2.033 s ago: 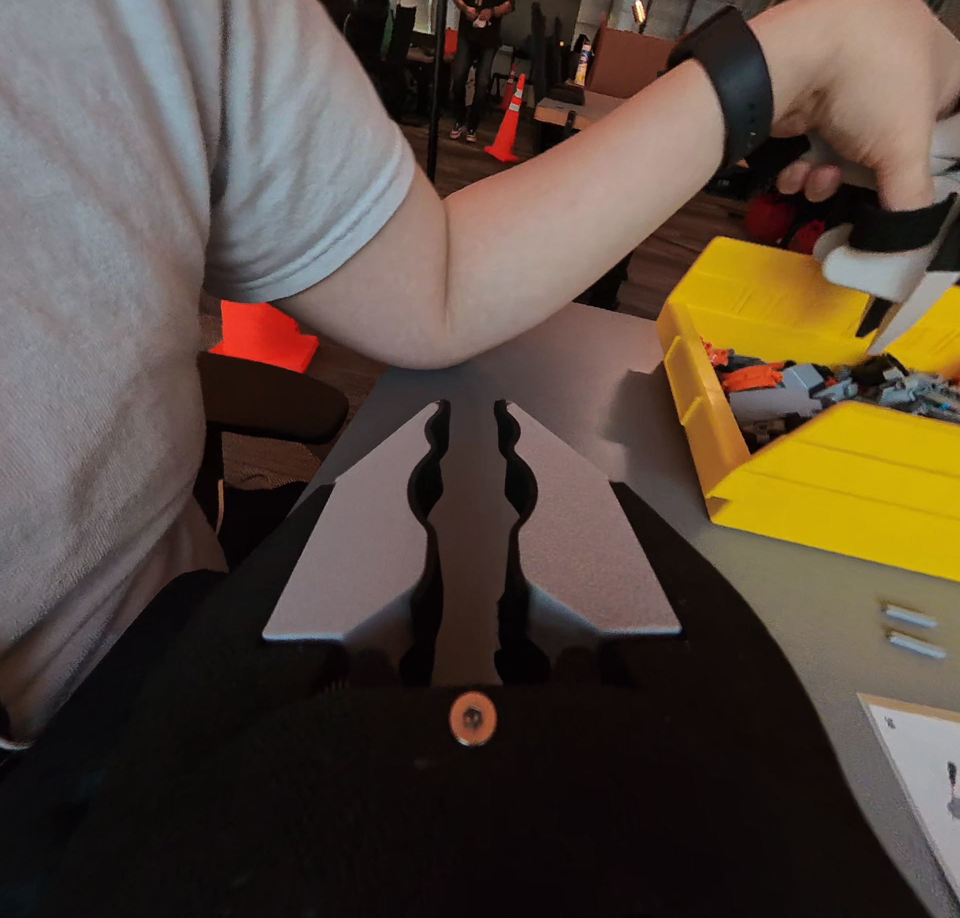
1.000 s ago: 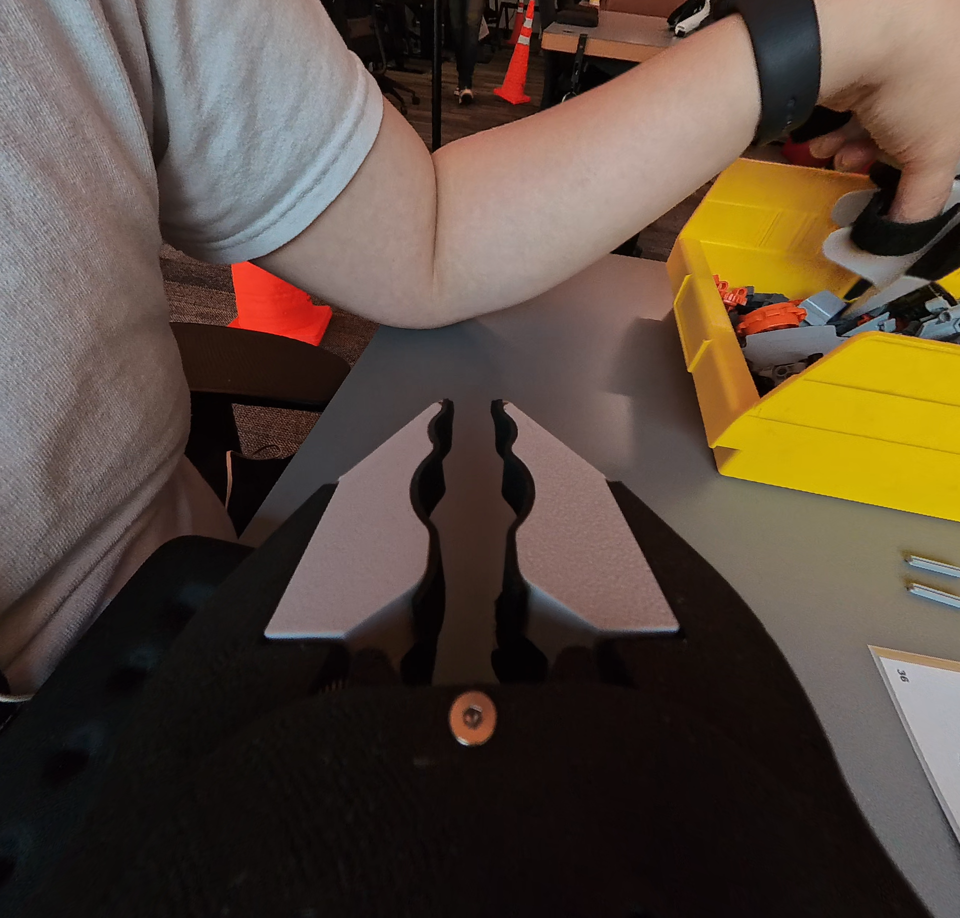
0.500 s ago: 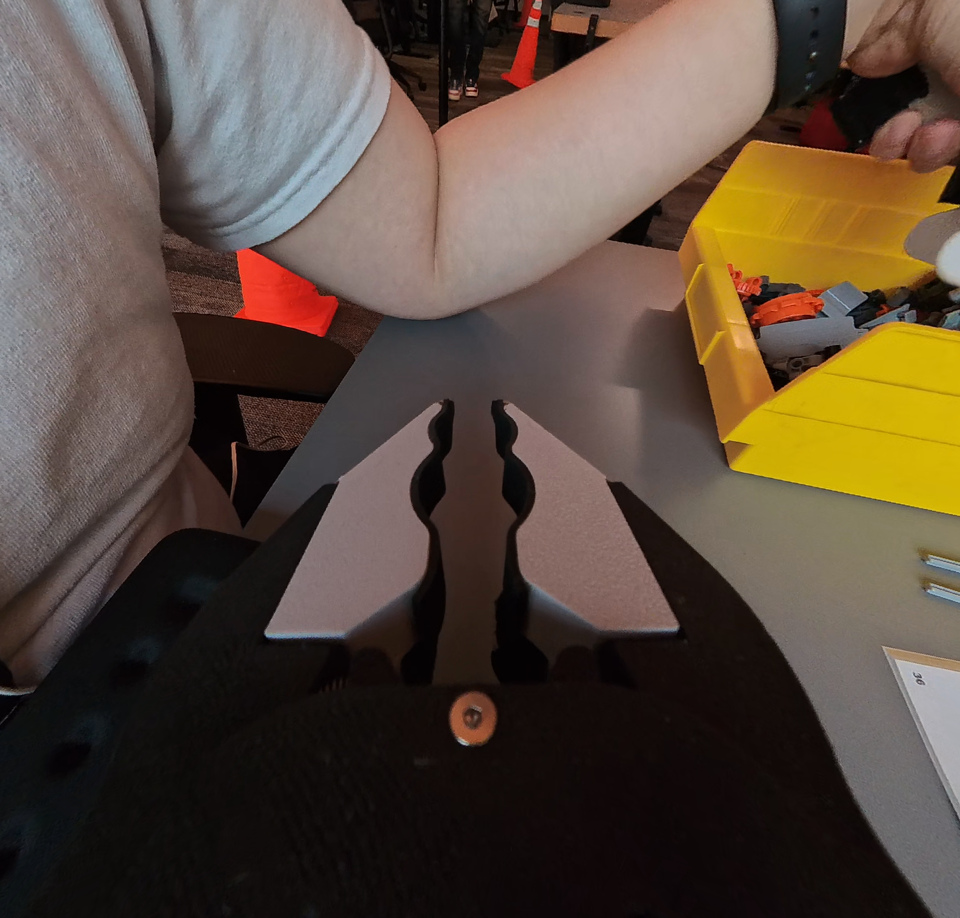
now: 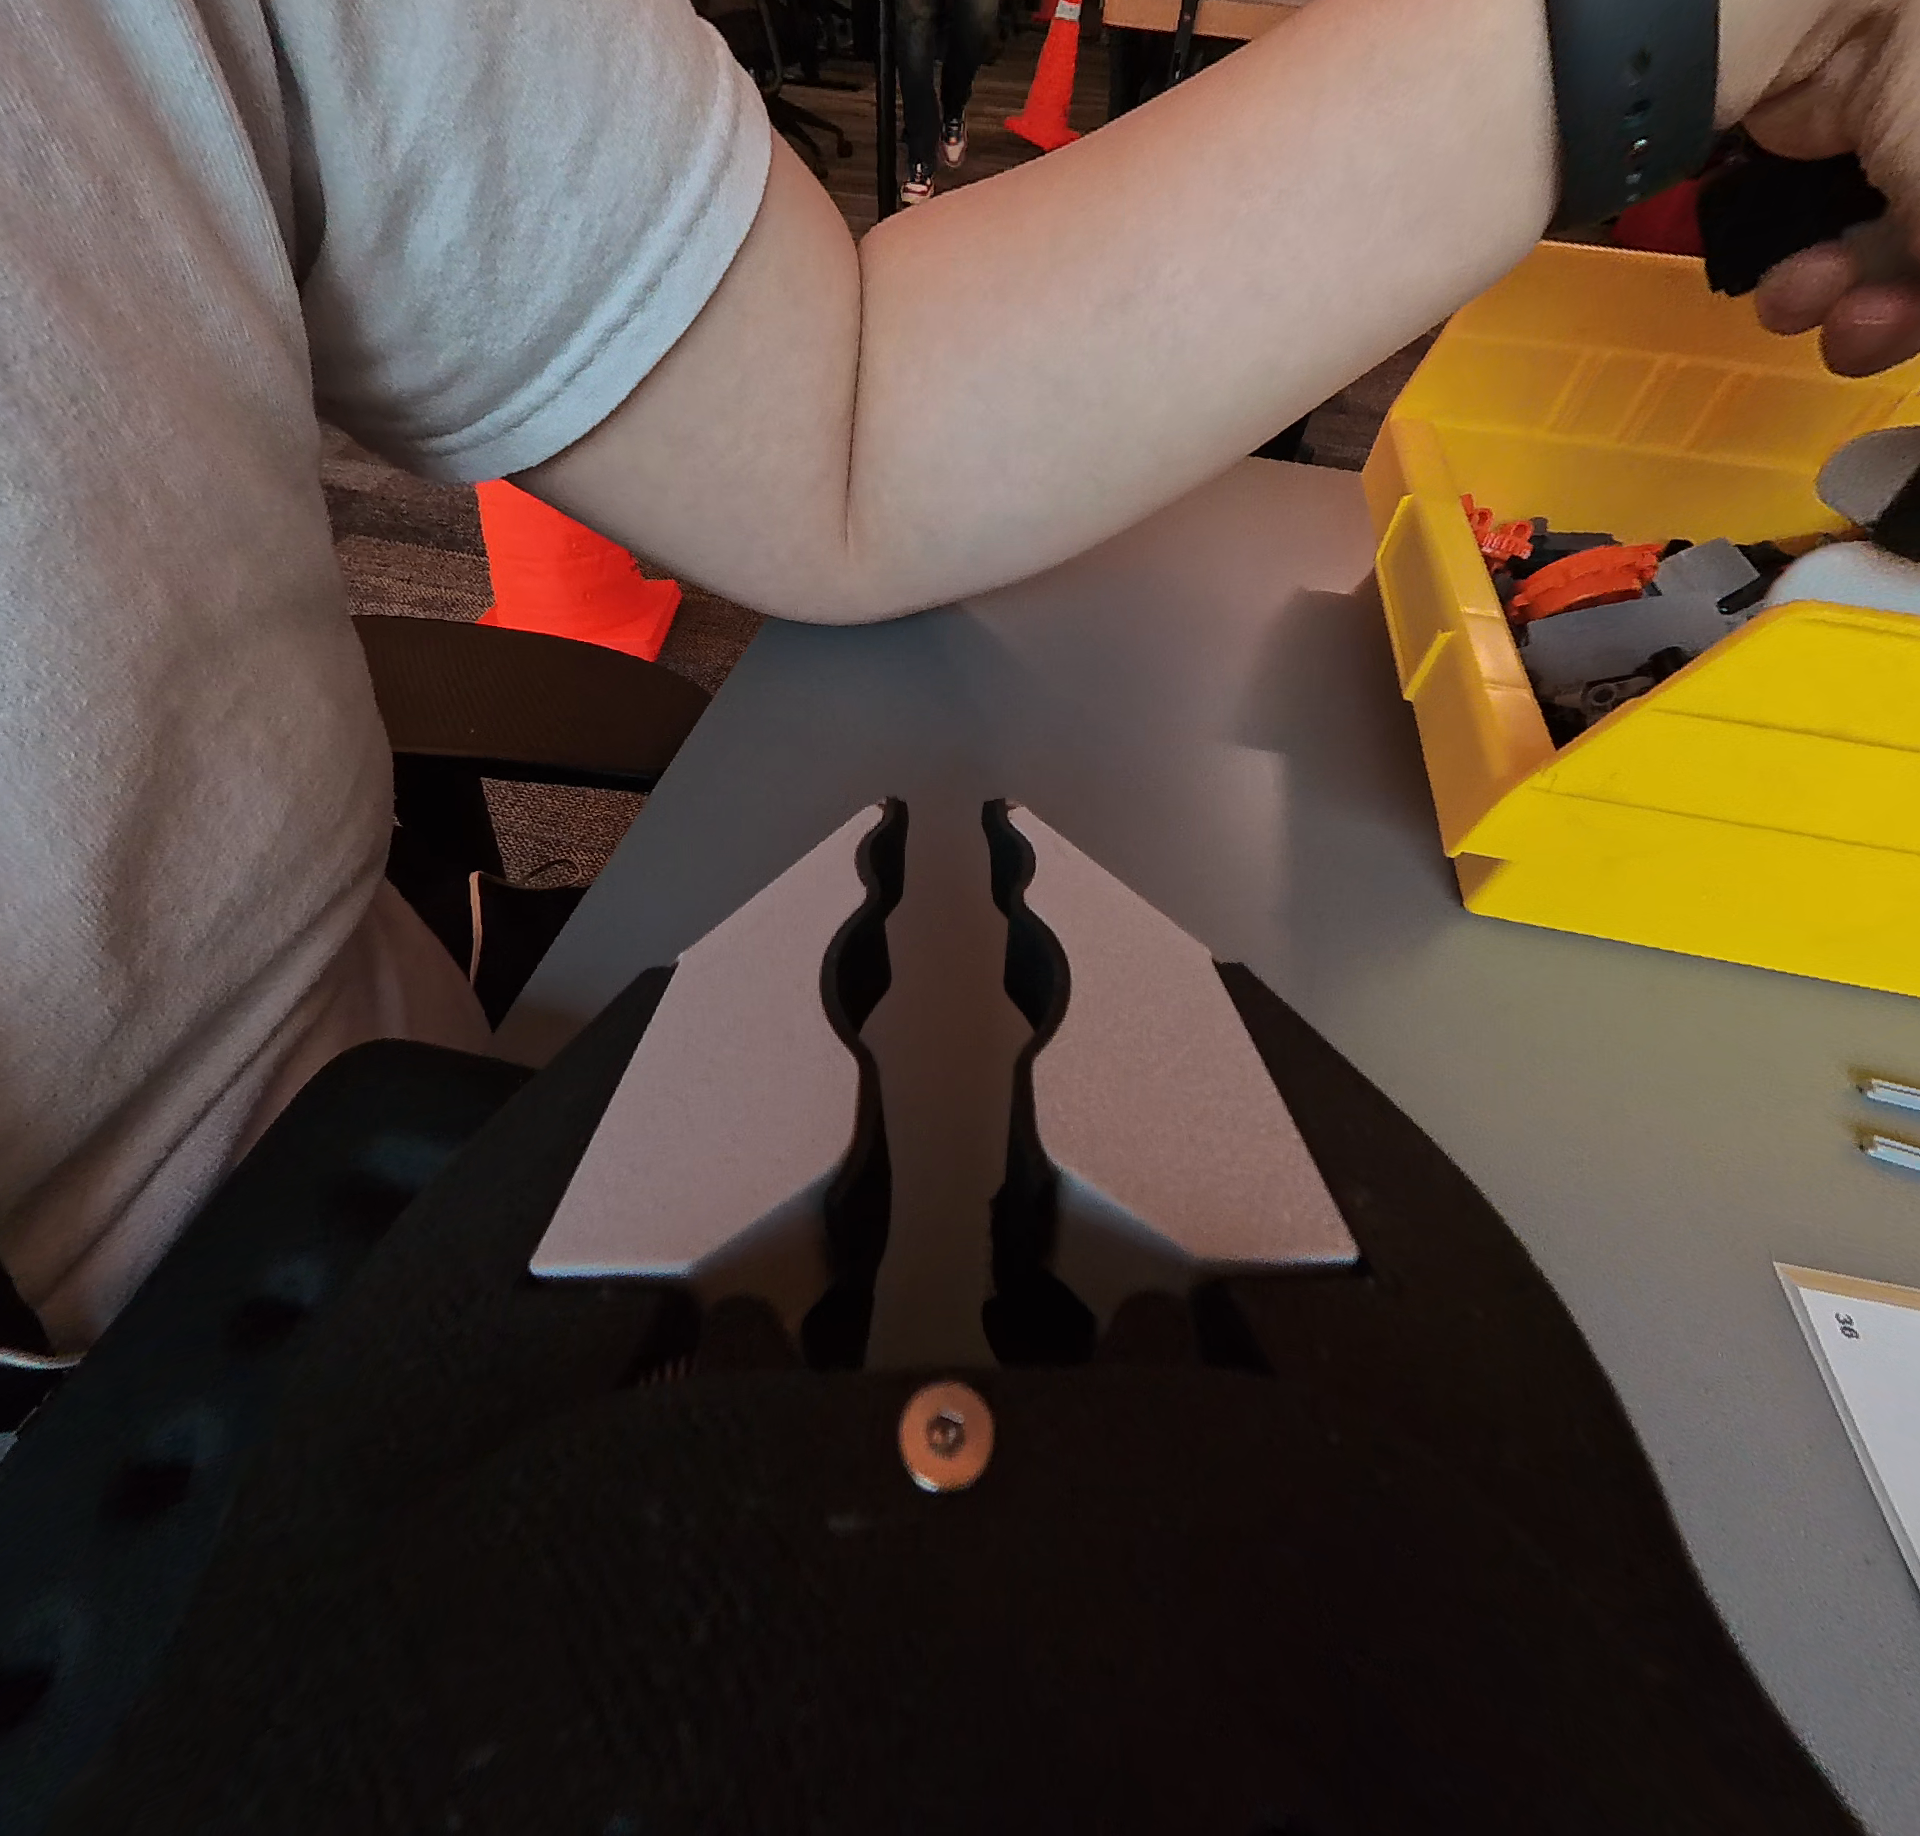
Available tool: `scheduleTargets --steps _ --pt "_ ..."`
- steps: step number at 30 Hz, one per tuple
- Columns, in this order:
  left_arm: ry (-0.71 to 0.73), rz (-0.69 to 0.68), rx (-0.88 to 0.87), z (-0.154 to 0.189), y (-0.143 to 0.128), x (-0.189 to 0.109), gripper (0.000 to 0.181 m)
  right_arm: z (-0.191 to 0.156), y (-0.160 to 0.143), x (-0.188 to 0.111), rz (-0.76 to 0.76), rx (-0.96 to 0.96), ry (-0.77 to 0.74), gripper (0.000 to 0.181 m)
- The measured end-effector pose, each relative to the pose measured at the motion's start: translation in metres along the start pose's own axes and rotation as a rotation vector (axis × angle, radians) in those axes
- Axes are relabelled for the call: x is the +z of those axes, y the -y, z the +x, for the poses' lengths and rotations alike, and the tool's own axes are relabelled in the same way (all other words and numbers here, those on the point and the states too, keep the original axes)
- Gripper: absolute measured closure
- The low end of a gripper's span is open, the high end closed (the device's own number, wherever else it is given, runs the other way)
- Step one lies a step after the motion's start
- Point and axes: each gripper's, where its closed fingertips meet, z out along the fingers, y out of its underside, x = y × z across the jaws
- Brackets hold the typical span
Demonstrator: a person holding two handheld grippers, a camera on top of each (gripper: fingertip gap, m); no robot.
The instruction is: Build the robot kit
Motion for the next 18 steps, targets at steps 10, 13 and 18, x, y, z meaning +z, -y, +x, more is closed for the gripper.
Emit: scheduleTargets --steps 10,13,18 --pt "0.013 -0.044 -0.049 -0.016 -0.021 -0.008 0.125 -0.002 -0.003 -0.004 -0.008 0.006 0.004 0.167" --pt "0.024 -0.039 -0.072 -0.027 -0.026 -0.011 0.141 -0.002 -0.003 -0.004 -0.008 0.008 0.009 0.167" --pt "0.164 -0.088 -0.139 -0.068 -0.044 -0.011 0.152 -0.002 -0.002 -0.005 -0.004 0.023 0.015 0.167"
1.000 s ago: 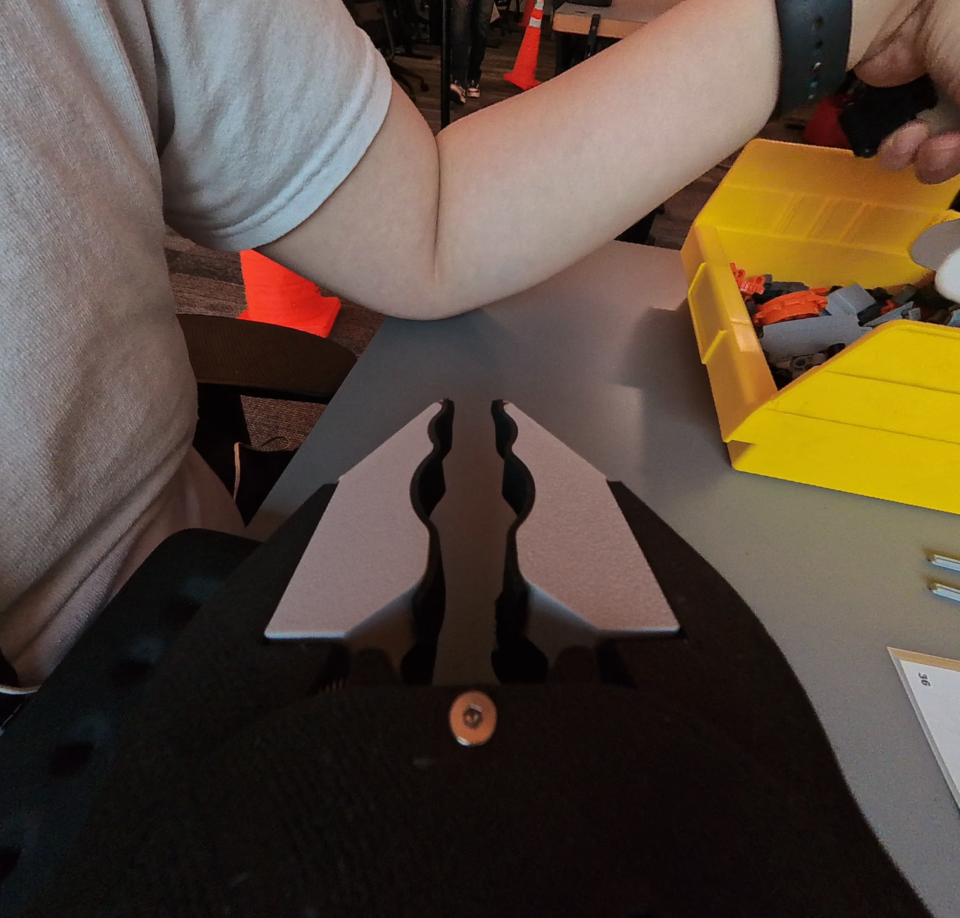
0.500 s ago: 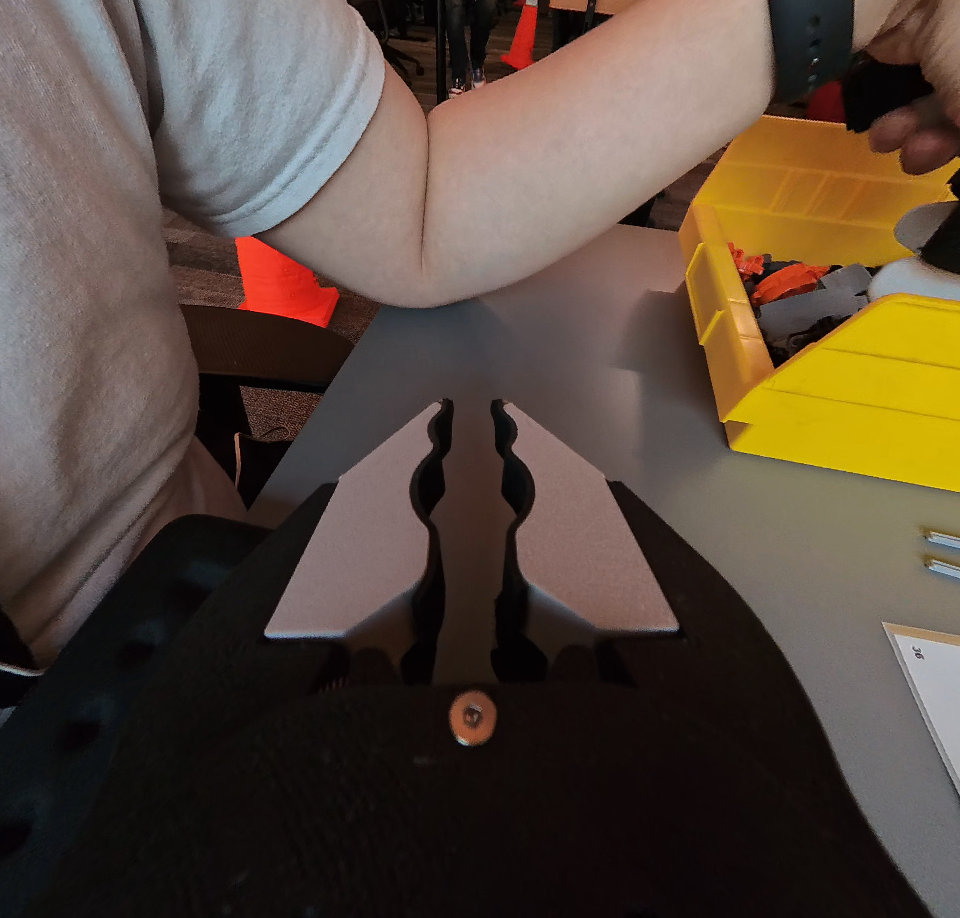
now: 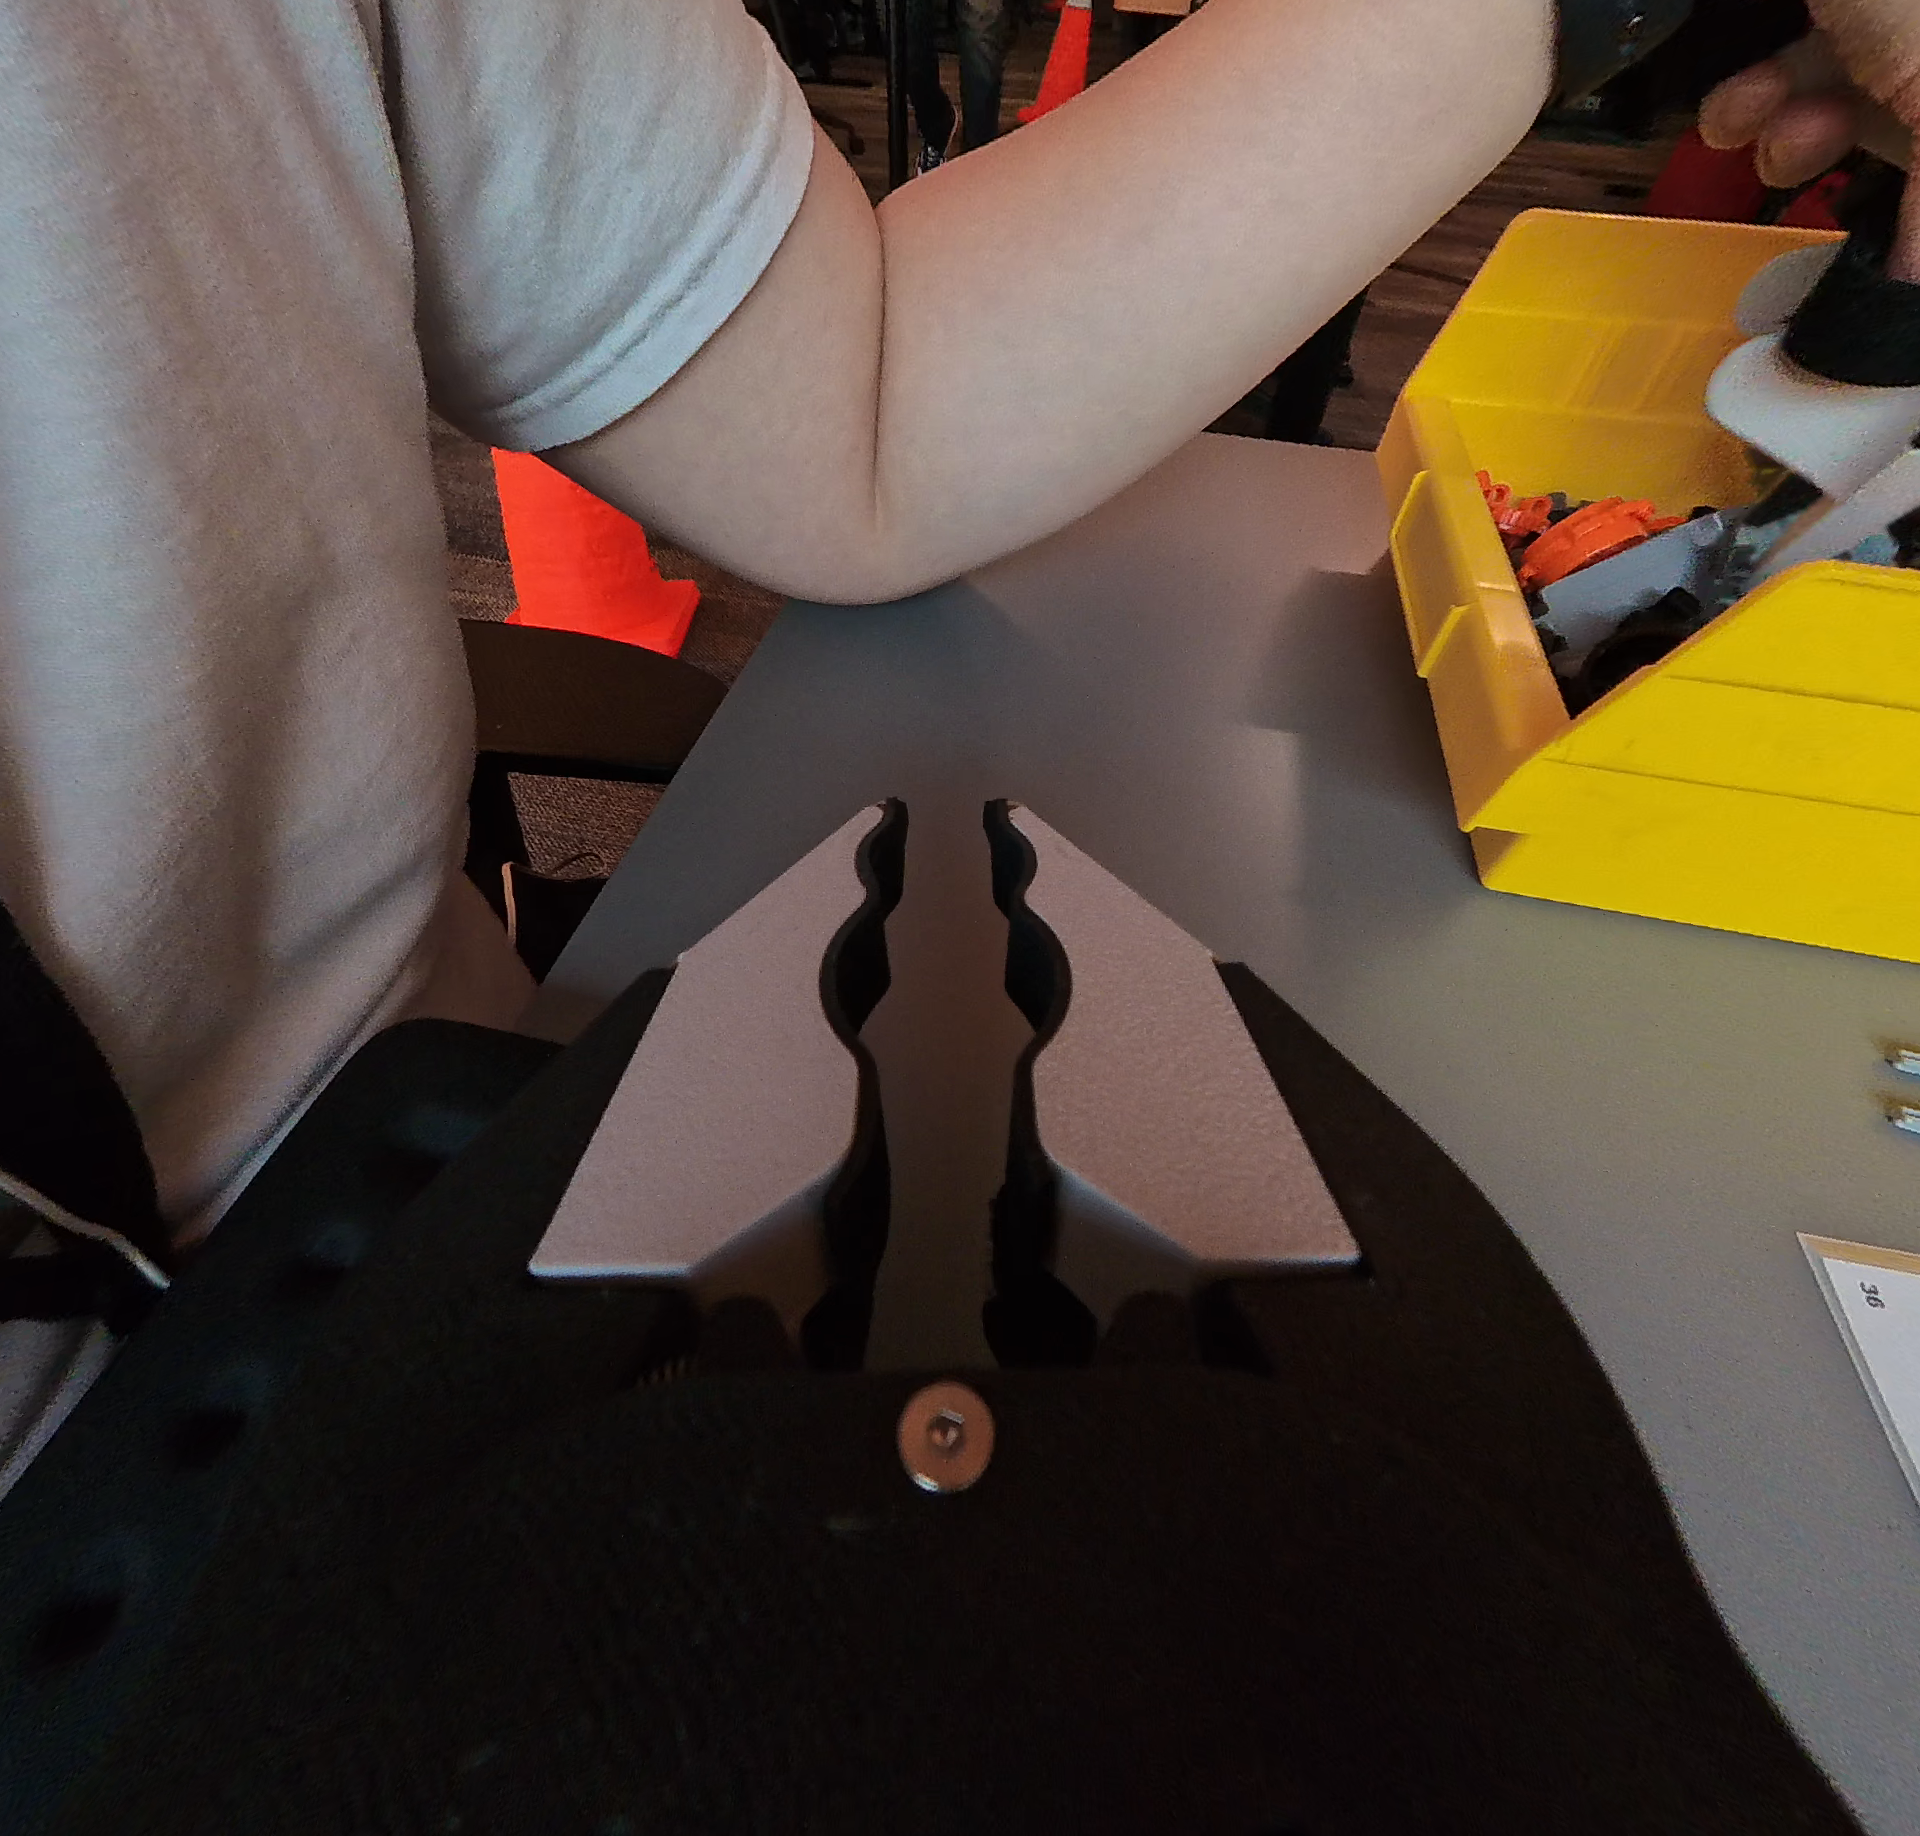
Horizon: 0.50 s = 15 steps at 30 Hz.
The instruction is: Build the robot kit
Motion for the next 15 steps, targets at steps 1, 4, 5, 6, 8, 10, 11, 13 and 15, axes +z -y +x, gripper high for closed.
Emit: scheduleTargets --steps 1,4,5,6,8,10,11,13,15 --pt "-0.005 -0.006 -0.015 -0.004 -0.002 0.002 0.152 0.000 0.000 0.000 0.002 0.004 0.000 0.167" --pt "-0.057 0.021 -0.058 -0.005 -0.002 -0.001 0.150 0.001 0.000 -0.001 0.007 0.017 0.003 0.166" --pt "-0.059 0.040 -0.064 -0.005 -0.001 -0.005 0.148 0.002 0.000 -0.001 0.008 0.022 0.004 0.166" --pt "-0.059 0.069 -0.064 -0.005 0.002 -0.010 0.144 0.002 0.001 -0.002 0.010 0.026 0.004 0.166" --pt "-0.085 0.139 -0.038 0.006 0.010 -0.023 0.136 0.003 0.001 -0.003 0.015 0.035 0.004 0.166" --pt "-0.140 0.223 0.038 0.026 0.025 -0.035 0.124 0.004 0.001 -0.003 0.019 0.044 0.006 0.166" --pt "-0.157 0.263 0.086 0.036 0.033 -0.040 0.122 0.004 0.001 -0.003 0.021 0.049 0.007 0.166" --pt "-0.149 0.296 0.174 0.049 0.045 -0.040 0.111 0.005 0.002 -0.004 0.024 0.060 0.008 0.166" --pt "-0.073 0.295 0.246 0.048 0.054 -0.031 0.106 0.006 0.002 -0.004 0.030 0.072 0.008 0.166"
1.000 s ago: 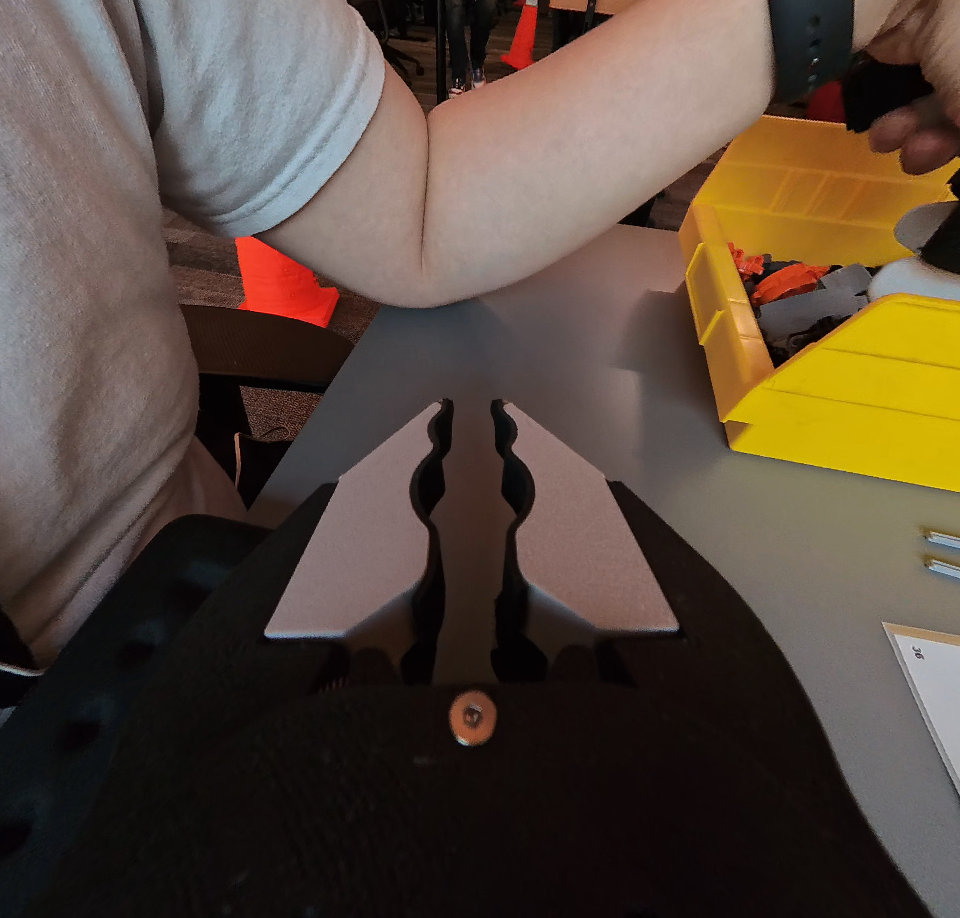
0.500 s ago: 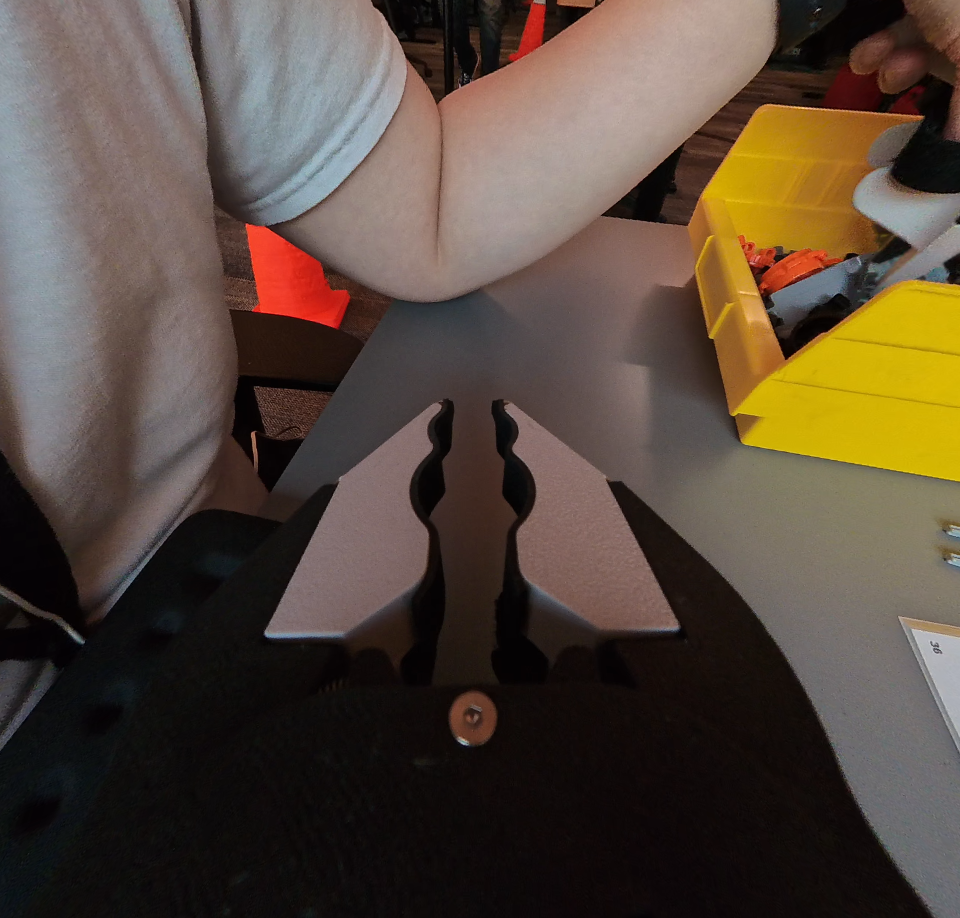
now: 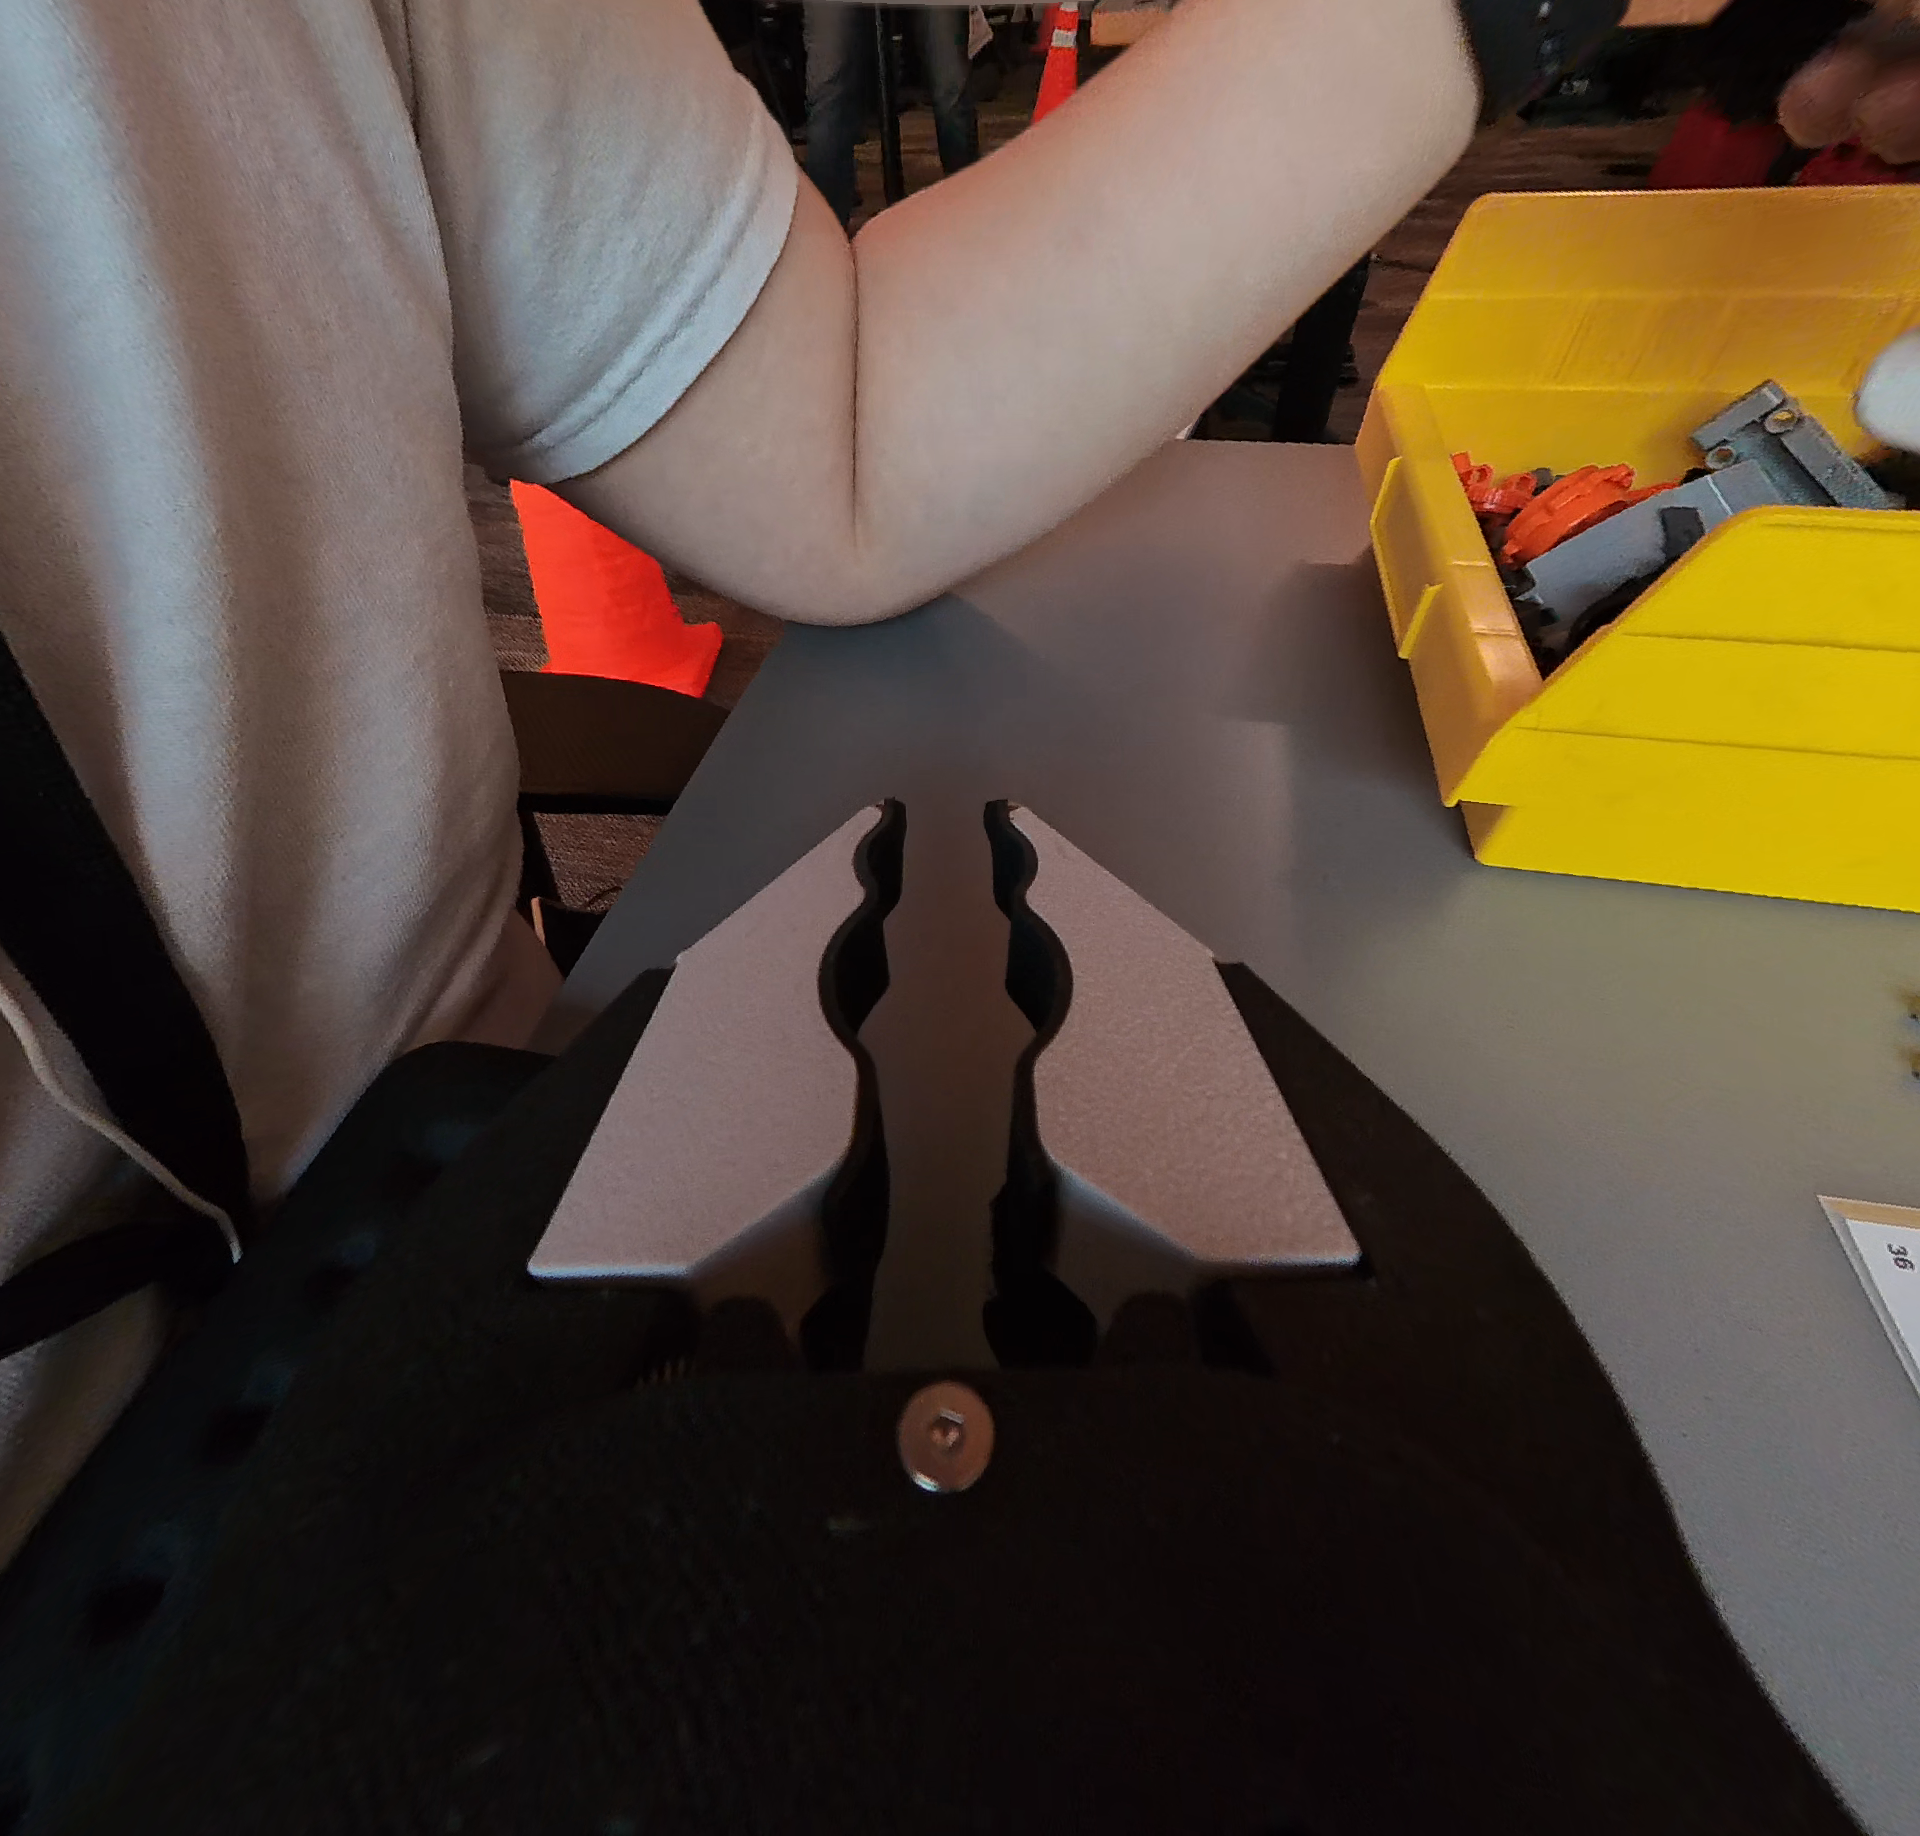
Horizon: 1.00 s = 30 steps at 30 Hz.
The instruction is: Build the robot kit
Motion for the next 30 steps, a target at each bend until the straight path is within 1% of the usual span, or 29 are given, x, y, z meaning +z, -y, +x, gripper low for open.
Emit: scheduleTargets --steps 1,2,6,8,10,12,15,16,18,20,23,25,28,30 --pt "0.023 -0.004 0.039 -0.001 0.002 0.005 0.103 0.000 0.000 0.000 0.002 0.006 0.000 0.166" --pt "0.014 -0.003 0.065 0.002 0.004 0.008 0.102 0.001 0.000 0.000 0.003 0.012 0.001 0.166" --pt "-0.088 -0.010 0.110 0.021 0.005 0.018 0.095 0.002 0.000 -0.001 0.006 0.030 0.003 0.166" --pt "-0.078 -0.036 0.148 0.021 0.001 0.022 0.091 0.002 0.000 -0.001 0.006 0.034 0.004 0.166" --pt "-0.059 -0.035 0.184 0.019 0.002 0.023 0.092 0.002 0.000 -0.001 0.004 0.035 0.007 0.166" --pt "-0.057 -0.021 0.194 0.019 0.004 0.023 0.096 0.001 0.000 -0.001 0.002 0.032 0.009 0.166" --pt "-0.071 -0.023 0.164 0.015 0.000 0.021 0.102 0.001 0.000 -0.001 0.000 0.029 0.009 0.166" --pt "-0.051 -0.034 0.154 0.009 -0.004 0.020 0.107 0.001 -0.001 -0.001 -0.001 0.029 0.010 0.166" --pt "-0.011 -0.088 0.135 -0.004 -0.018 0.021 0.106 0.001 0.000 -0.001 0.001 0.031 0.010 0.166" --pt "0.034 -0.132 0.117 -0.017 -0.030 0.021 0.116 0.001 0.000 -0.001 0.000 0.034 0.012 0.166" --pt "0.078 -0.167 0.102 -0.031 -0.041 0.019 0.127 0.001 0.000 -0.001 0.001 0.039 0.013 0.166" --pt "0.071 -0.159 0.091 -0.032 -0.042 0.017 0.135 0.001 0.000 -0.001 0.002 0.041 0.013 0.166" --pt "0.095 -0.154 0.065 -0.037 -0.042 0.013 0.137 0.001 0.000 -0.001 0.003 0.042 0.015 0.166" --pt "0.101 -0.110 0.064 -0.035 -0.035 0.006 0.137 0.001 0.000 -0.001 0.002 0.042 0.016 0.166"
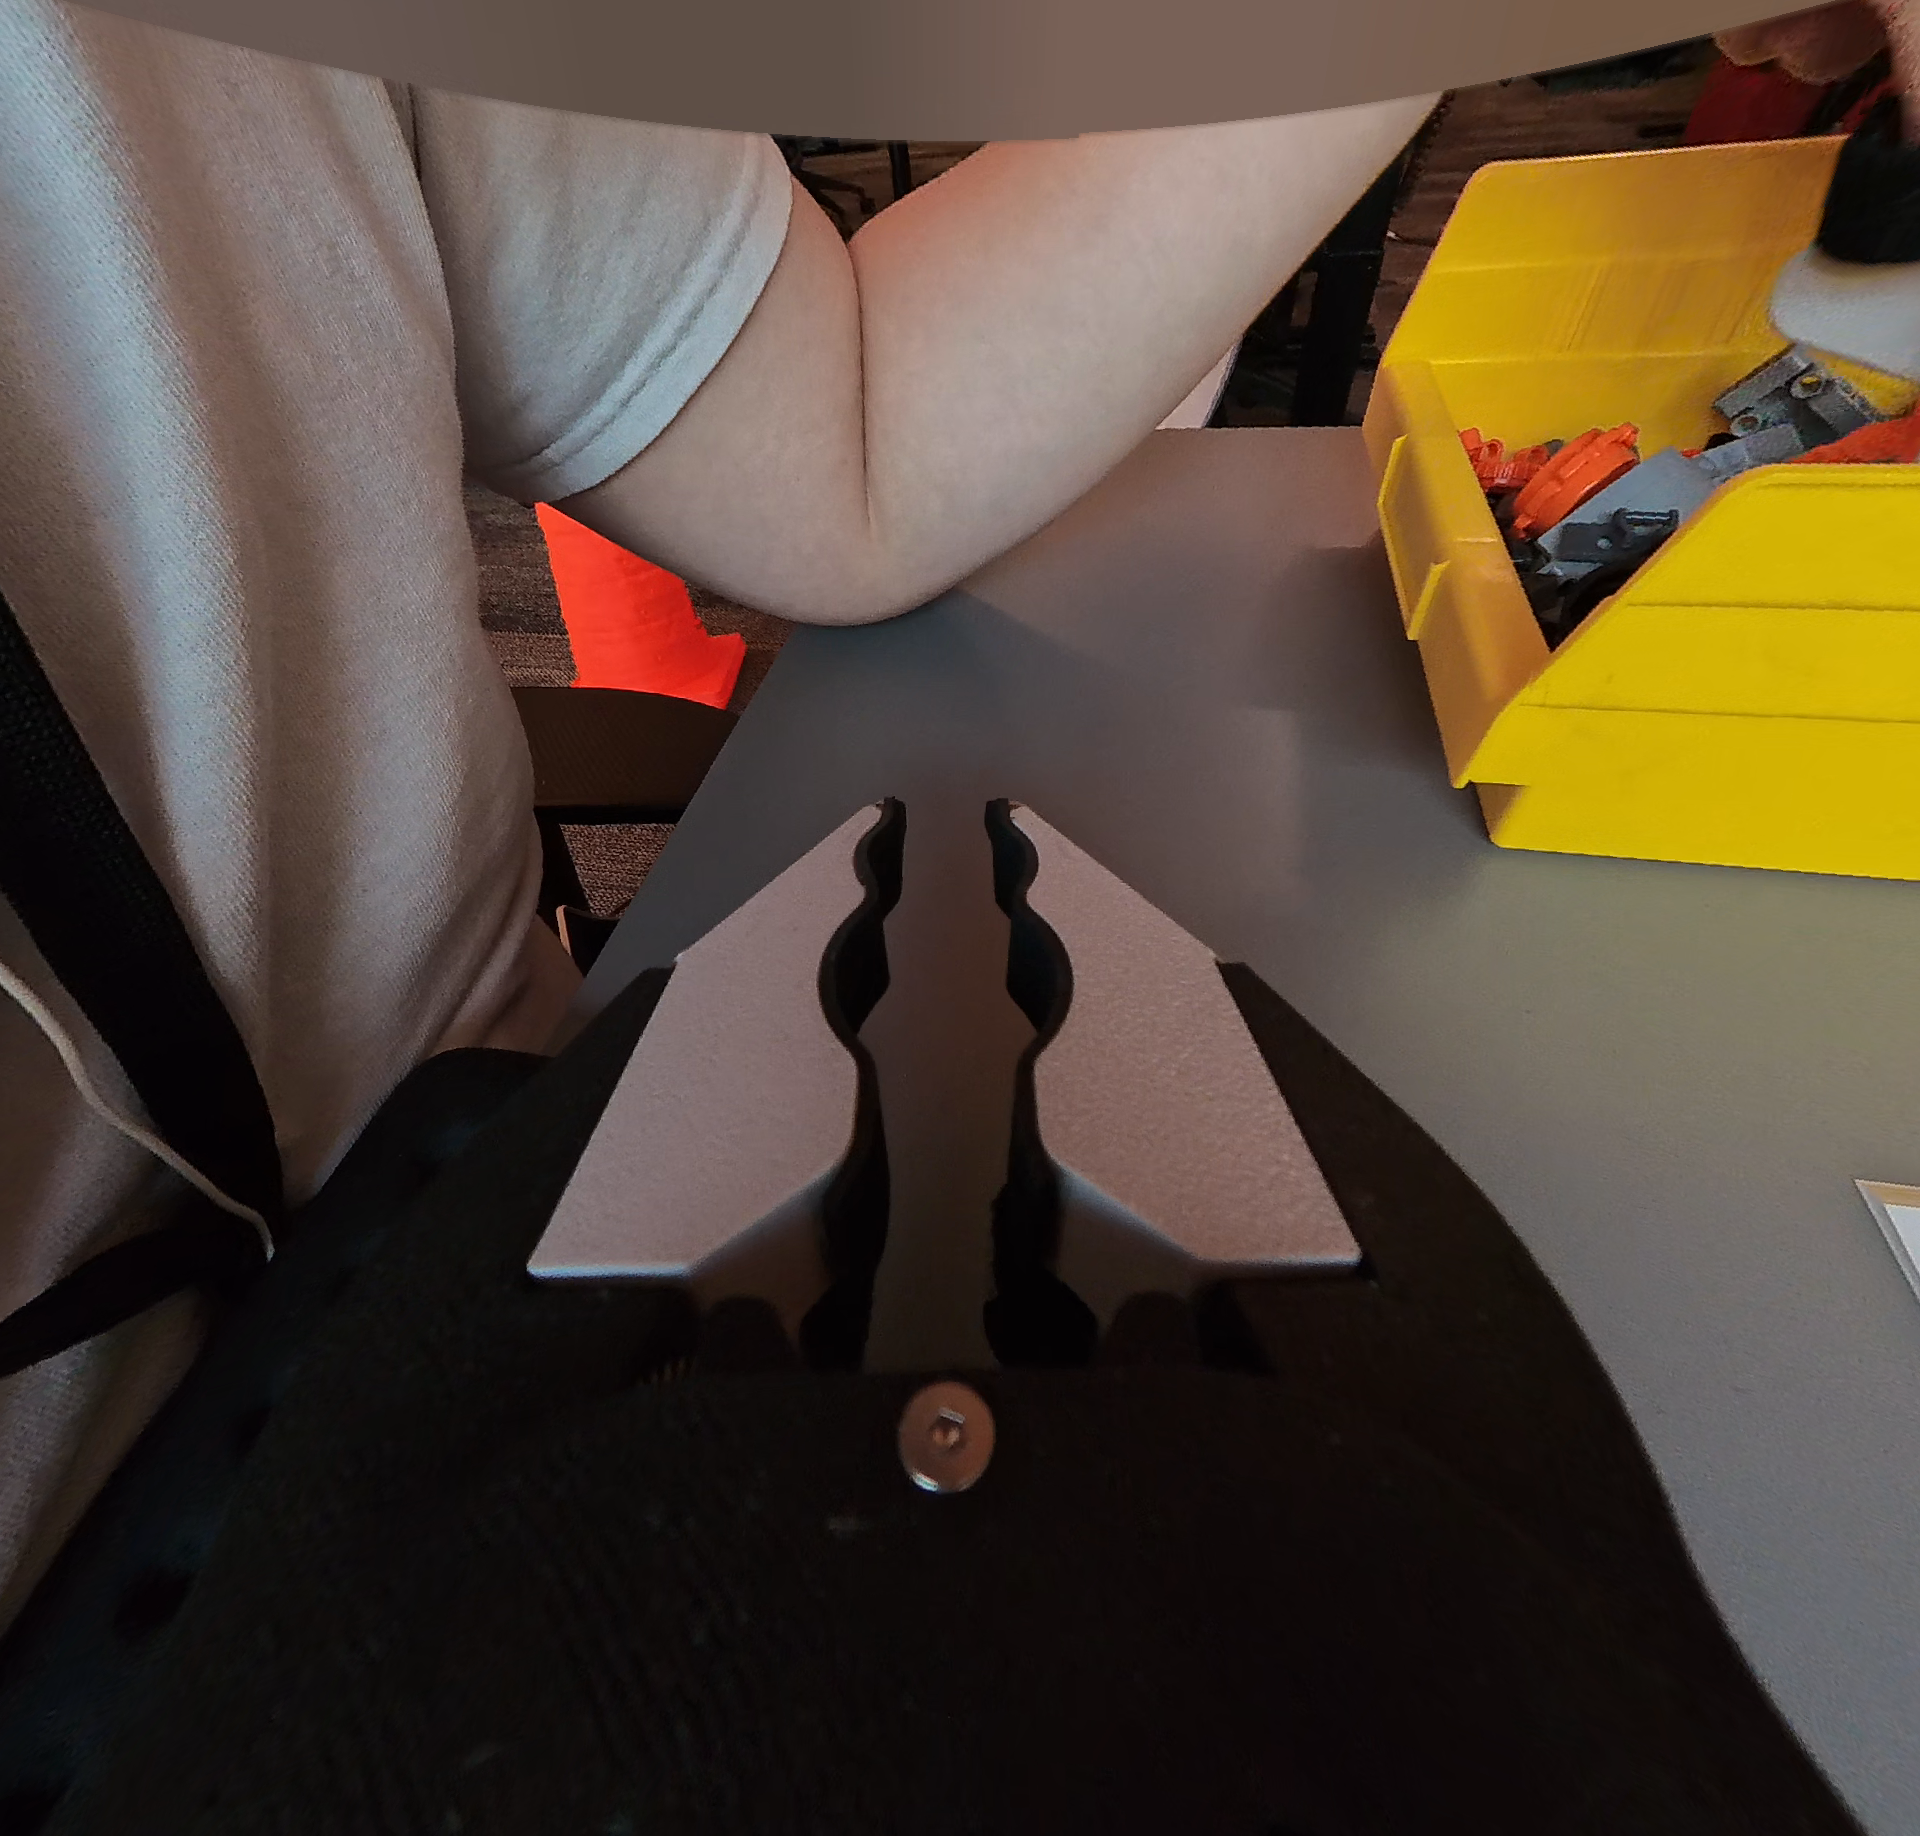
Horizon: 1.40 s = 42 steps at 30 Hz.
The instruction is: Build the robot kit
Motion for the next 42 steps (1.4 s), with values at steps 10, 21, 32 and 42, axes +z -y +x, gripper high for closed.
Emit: scheduleTargets --steps 10,21,32,42 --pt "-0.084 0.188 0.201 0.053 0.057 -0.006 0.103 0.000 0.000 0.000 -0.001 0.003 0.001 0.166" --pt "0.056 0.073 0.235 0.033 0.044 0.011 0.131 0.000 0.000 0.000 0.001 0.010 0.005 0.166" --pt "0.044 0.057 0.112 0.013 0.028 0.007 0.124 0.001 0.000 0.000 0.000 0.019 0.007 0.166" --pt "0.056 0.022 0.044 -0.005 0.009 0.005 0.127 0.001 0.000 0.000 0.005 0.023 0.009 0.166"
